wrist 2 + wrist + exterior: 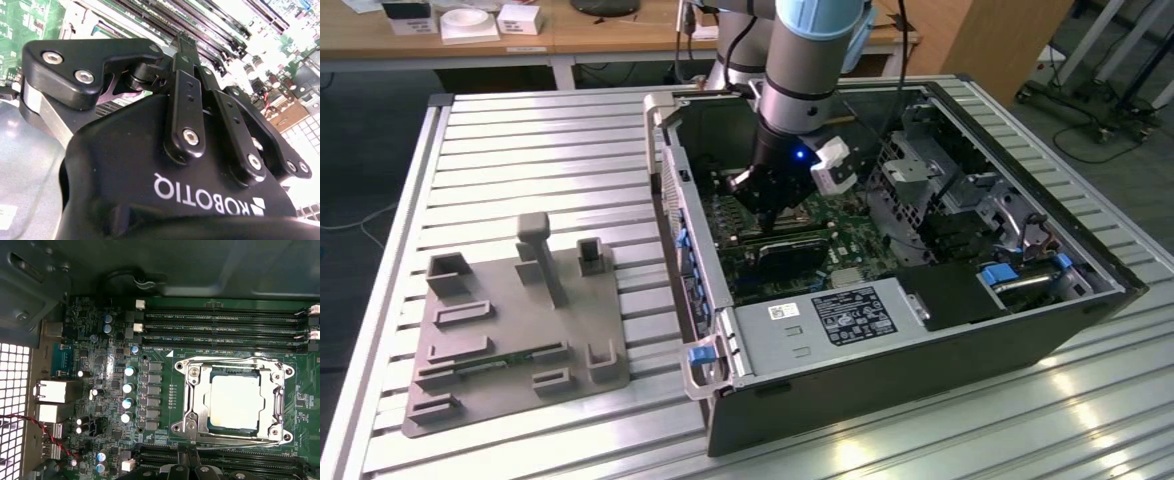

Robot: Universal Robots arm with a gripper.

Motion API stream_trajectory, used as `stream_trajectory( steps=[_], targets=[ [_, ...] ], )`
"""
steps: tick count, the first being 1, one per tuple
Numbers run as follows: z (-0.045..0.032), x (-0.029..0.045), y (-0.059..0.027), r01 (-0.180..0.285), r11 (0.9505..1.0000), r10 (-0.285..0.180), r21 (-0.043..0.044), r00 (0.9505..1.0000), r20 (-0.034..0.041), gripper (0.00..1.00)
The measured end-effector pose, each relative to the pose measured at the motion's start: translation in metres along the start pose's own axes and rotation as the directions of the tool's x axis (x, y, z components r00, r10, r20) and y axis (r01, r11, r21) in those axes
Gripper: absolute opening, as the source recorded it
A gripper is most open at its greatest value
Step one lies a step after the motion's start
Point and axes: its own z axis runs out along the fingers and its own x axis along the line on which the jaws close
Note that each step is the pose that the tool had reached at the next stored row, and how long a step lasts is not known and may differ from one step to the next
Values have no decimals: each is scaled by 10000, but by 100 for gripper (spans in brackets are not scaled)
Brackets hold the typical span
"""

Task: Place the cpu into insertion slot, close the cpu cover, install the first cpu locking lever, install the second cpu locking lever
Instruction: 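Install the second cpu locking lever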

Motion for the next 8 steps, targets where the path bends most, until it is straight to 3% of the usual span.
stream_trajectory(
  steps=[8],
  targets=[
    [12, 28, 4, 5, 9999, -5, -115, 10000, 7, 10]
  ],
)
